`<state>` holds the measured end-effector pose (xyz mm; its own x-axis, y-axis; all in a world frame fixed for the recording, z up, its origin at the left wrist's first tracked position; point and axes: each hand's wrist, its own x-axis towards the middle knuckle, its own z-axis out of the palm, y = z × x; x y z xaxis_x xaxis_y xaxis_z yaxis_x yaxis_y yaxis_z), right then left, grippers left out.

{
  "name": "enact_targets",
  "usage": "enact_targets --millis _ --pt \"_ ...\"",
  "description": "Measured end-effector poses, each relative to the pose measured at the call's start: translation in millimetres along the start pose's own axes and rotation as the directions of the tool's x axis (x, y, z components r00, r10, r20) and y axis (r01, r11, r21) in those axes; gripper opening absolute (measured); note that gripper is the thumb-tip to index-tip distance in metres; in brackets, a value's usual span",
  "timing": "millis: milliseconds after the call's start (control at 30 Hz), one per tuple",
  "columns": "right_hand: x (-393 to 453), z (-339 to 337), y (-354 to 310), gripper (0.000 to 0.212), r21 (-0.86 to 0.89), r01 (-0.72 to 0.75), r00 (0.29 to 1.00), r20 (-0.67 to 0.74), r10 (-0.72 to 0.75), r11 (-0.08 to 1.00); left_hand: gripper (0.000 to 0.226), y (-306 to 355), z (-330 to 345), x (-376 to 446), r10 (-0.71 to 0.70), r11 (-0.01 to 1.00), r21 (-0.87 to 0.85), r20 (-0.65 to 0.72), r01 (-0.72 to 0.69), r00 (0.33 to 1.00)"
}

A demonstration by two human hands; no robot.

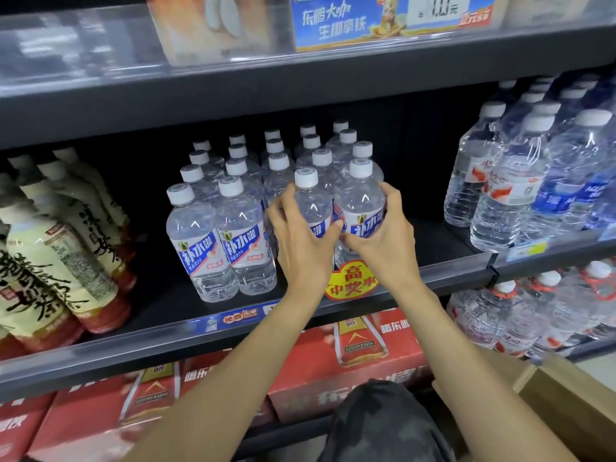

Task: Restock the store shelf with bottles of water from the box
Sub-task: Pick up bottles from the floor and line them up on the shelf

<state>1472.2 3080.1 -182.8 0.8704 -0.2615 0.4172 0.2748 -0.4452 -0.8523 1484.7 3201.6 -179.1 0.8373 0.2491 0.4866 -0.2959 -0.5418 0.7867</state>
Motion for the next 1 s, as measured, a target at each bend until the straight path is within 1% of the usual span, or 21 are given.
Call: enact_targets --millis 100,167,267,333,400,433,500,567,600,733,1000 --pt "-0.1 -1.6 0.3 0.083 0.007 -0.007 1.000 0.004 0.007 1.000 0.088 -1.4 -1.1 -2.3 0.011 1.000 -0.018 0.042 -0.010 0.999" --pt "-0.3 -2.6 -0.5 0.085 0.011 -0.013 0.999 0.033 0.012 1.000 0.092 -1.4 -4.8 -2.7 0.043 0.999 -0.009 0.103 -0.042 0.994" --pt "-0.3 -5.0 -2.0 0.091 0.016 -0.018 0.997 0.078 0.017 1.000 0.091 4.8 -17.8 0.6 0.086 0.996 0.020 0.189 -0.091 0.978" --pt "-1.0 -7.4 -2.6 0.090 0.011 -0.025 0.994 0.102 0.024 1.000 0.088 10.7 -32.5 5.1 0.143 0.989 0.007 0.223 -0.148 0.964" --pt "-2.2 -11.3 -2.6 0.083 -0.010 -0.024 0.992 0.126 0.025 1.000 0.078 16.7 -49.0 13.9 0.234 0.969 0.020 0.256 -0.248 0.938" --pt "-2.9 -13.3 -2.7 0.077 -0.029 -0.025 0.990 0.139 0.029 0.999 0.071 20.5 -57.2 20.4 0.278 0.950 0.060 0.284 -0.306 0.918" --pt "-4.0 -16.6 -3.2 0.065 -0.075 -0.030 0.987 0.155 0.041 0.997 0.056 28.4 -69.7 34.8 0.336 0.877 0.219 0.358 -0.428 0.871" --pt "-5.2 -18.2 -4.7 0.055 -0.102 -0.037 0.987 0.149 0.052 0.994 0.047 35.6 -76.2 48.2 0.334 0.793 0.357 0.422 -0.493 0.843" --pt "-5.5 -18.2 -5.8 0.051 -0.106 -0.041 0.988 0.145 0.056 0.994 0.044 39.0 -78.2 53.8 0.325 0.771 0.384 0.450 -0.509 0.832" --pt "-6.4 -15.0 -8.9 0.047 -0.127 -0.047 0.990 0.129 0.063 0.991 0.035 45.3 -82.4 68.0 0.328 0.754 0.363 0.514 -0.548 0.792" --pt "-4.8 2.3 -10.2 0.053 -0.149 -0.048 0.990 0.122 0.067 0.988 0.033 32.4 -90.8 79.3 0.341 0.757 0.364 0.489 -0.543 0.803"
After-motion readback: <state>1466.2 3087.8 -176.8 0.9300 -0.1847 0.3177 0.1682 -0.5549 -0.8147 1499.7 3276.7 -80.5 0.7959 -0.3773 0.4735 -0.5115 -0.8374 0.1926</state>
